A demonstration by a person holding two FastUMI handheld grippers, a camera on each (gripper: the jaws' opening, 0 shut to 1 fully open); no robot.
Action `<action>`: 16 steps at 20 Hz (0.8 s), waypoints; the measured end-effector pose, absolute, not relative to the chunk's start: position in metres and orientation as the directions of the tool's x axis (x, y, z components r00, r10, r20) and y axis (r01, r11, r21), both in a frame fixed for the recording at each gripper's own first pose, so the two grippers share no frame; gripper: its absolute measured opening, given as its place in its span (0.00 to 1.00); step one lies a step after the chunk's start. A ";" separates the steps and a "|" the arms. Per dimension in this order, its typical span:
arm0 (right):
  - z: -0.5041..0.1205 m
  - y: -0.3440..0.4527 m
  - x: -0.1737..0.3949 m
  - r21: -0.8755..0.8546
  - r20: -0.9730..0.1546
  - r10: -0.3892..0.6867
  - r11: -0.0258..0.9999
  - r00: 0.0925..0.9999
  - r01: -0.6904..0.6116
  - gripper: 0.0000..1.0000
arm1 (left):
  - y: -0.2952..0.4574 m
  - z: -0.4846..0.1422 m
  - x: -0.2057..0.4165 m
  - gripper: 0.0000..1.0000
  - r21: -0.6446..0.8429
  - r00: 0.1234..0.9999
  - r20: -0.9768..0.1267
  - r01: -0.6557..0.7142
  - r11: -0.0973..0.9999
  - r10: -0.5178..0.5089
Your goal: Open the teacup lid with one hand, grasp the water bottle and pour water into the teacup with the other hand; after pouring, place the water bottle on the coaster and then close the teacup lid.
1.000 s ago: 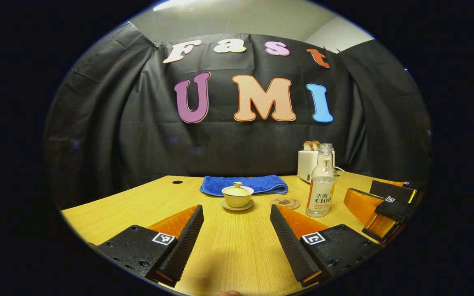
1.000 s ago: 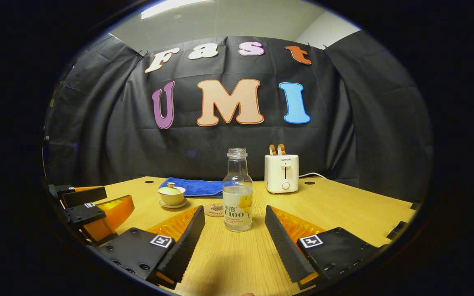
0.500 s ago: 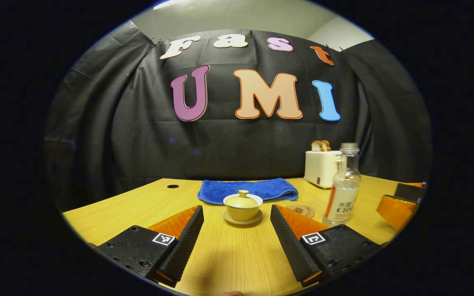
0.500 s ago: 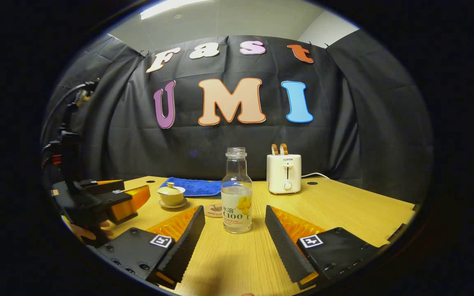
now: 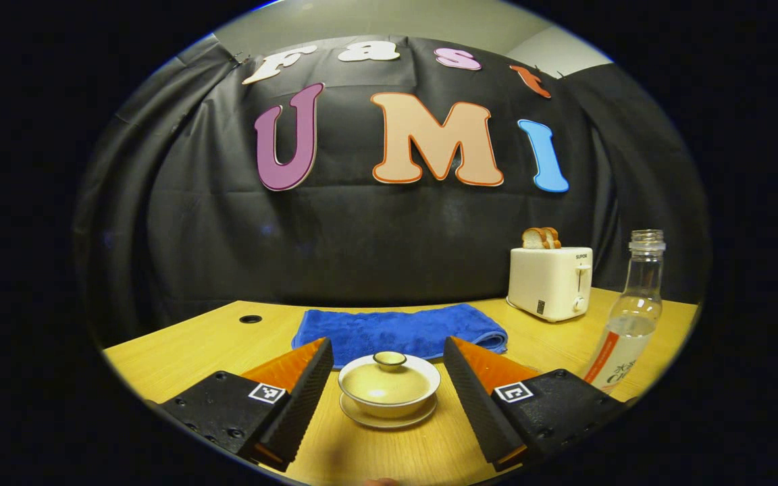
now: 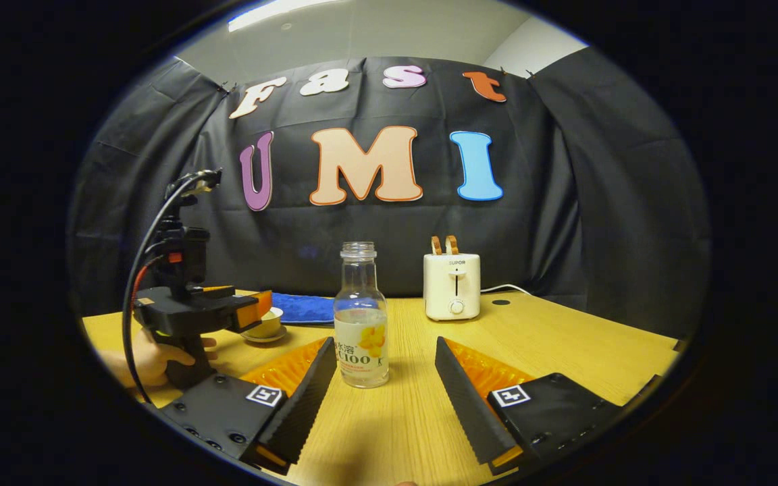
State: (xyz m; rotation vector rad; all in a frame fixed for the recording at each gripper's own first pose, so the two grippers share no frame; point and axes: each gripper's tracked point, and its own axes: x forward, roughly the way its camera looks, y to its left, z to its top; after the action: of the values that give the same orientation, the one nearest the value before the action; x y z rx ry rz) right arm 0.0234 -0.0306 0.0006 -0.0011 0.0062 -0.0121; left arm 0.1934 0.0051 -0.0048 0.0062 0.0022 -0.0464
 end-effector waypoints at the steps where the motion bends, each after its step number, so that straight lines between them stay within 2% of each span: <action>1: 0.001 -0.032 0.024 -0.001 -0.006 -0.013 1.000 1.000 0.013 0.95 | 0.005 -0.005 0.198 0.96 0.006 0.999 -0.004 0.041 0.999 -0.041; 4: 0.000 -0.036 0.024 -0.001 -0.006 -0.020 1.000 1.000 0.020 0.94 | 0.004 -0.009 0.209 0.95 0.027 0.999 -0.031 0.021 0.999 -0.020; 8: 0.001 -0.037 0.026 -0.001 -0.006 -0.018 1.000 1.000 0.018 0.96 | 0.002 -0.026 0.217 0.97 0.077 0.989 -0.148 0.017 0.997 -0.005; 9: 0.001 -0.038 0.025 -0.001 -0.005 -0.020 1.000 1.000 0.020 0.94 | 0.003 -0.029 0.219 0.95 0.079 0.986 -0.165 0.010 0.997 0.003; 14: 0.001 -0.040 0.025 -0.002 -0.005 -0.025 1.000 1.000 0.025 0.94 | -0.001 -0.035 0.222 0.95 0.079 0.979 -0.203 0.038 0.996 -0.021; 16: 0.002 -0.041 0.025 -0.002 -0.005 -0.026 1.000 1.000 0.026 0.94 | 0.001 -0.034 0.221 0.91 0.078 0.979 -0.205 0.029 0.997 -0.012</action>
State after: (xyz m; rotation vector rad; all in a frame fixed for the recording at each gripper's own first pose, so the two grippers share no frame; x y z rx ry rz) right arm 0.0249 -0.0405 0.0023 -0.0020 0.0051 -0.0257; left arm 0.2209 0.0012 -0.0343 0.0808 0.2060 -0.0205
